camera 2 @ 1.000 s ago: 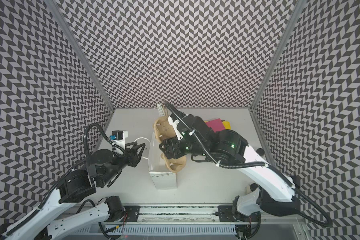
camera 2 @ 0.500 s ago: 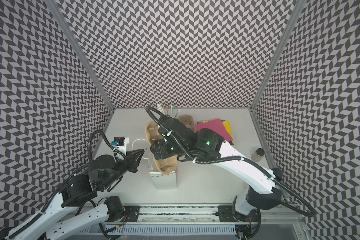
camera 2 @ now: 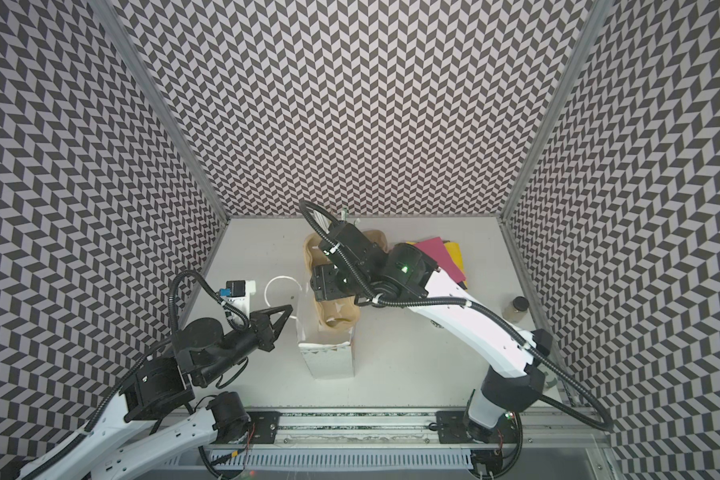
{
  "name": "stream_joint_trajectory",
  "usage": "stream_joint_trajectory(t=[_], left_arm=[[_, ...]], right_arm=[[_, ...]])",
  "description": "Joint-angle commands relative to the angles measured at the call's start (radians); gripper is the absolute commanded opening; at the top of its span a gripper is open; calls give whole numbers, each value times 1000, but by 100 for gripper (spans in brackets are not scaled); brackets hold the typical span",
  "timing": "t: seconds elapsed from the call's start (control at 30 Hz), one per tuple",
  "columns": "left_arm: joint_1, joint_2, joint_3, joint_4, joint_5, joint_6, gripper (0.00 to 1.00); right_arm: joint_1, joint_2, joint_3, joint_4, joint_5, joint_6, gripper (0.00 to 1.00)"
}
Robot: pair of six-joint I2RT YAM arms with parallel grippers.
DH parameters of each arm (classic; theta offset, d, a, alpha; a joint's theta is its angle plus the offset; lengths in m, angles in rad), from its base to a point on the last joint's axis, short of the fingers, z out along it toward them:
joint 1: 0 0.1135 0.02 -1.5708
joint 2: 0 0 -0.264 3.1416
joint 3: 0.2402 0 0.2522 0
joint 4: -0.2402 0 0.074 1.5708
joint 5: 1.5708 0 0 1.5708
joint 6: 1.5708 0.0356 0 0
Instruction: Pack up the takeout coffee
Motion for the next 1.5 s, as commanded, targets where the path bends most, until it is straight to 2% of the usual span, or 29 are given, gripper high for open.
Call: stream_joint_trajectory(t=[0.0,0.33,0.57,0.67,0.8,0.9,1.07,1.27,1.47], left_arm=[[5,-23,-40,63,16,-87,0],[-4,-77,-167,236,22,-222,0],[-51,-76,-214,328,-28,-279,0],[-100,-65,-229,339,-106,-331,0],[-215,-45,-237,368,-269,-392,0],[-301,-1,-226,389,-382,-410,0],[-403,41,-224,428,-532,-443,0],[-456,88,-223,442,-649,-490,0],[-460,126,-232,507,-678,-474,0]], right_arm=[[3,39,41,-24,-16,18,75],[3,96,89,-97,-45,19,74],[-3,104,101,-138,-31,1,74],[-9,88,62,-136,-24,10,74],[-26,76,86,-134,-3,28,74],[-56,75,110,-135,-10,29,74],[-79,39,58,-91,-7,50,75],[-103,12,30,-85,-37,58,75],[-97,15,-4,-117,-37,39,74]])
